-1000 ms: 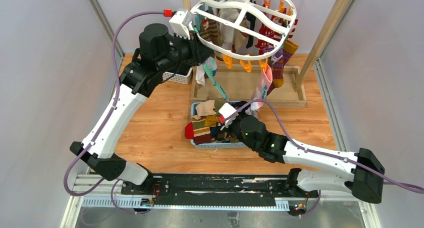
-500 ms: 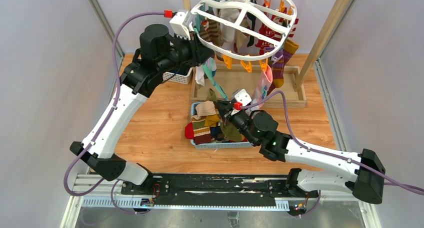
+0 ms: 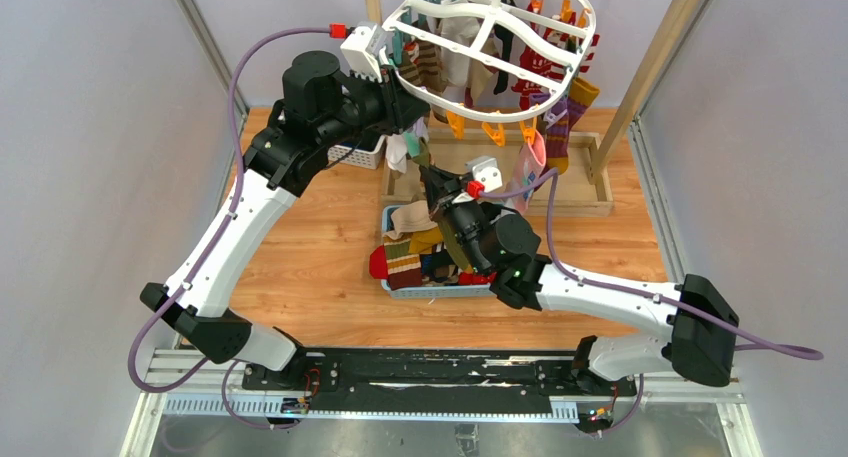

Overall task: Clip the socks to the hanger
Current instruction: Clamp the sock onto the hanger.

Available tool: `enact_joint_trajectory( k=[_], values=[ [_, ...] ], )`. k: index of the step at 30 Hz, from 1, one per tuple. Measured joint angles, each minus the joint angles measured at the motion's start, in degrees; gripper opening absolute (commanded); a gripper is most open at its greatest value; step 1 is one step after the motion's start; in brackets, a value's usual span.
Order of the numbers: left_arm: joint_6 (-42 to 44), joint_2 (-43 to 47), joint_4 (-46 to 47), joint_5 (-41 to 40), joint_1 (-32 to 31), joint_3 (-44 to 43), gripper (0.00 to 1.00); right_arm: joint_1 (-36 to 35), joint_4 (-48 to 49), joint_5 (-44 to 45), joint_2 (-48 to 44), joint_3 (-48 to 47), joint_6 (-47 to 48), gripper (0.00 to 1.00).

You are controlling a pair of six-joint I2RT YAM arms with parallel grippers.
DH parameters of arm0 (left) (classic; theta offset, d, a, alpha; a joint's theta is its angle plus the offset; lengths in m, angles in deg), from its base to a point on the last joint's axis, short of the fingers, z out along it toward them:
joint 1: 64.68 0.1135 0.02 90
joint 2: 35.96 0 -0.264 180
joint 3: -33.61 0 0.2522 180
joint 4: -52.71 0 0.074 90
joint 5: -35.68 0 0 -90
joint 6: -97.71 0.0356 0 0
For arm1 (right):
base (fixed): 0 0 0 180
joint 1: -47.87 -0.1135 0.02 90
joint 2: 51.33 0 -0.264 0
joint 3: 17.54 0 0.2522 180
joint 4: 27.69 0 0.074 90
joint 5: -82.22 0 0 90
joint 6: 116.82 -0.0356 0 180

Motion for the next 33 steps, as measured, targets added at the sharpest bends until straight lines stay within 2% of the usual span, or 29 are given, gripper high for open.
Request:
enact_joint_trajectory(
  k=[33],
  values=[
    [-0.5, 0.0, 0.8, 0.2, 0.0, 0.6, 0.0, 0.0, 3.4, 0.4, 7.1, -8.4, -1.0, 0.07]
  ],
)
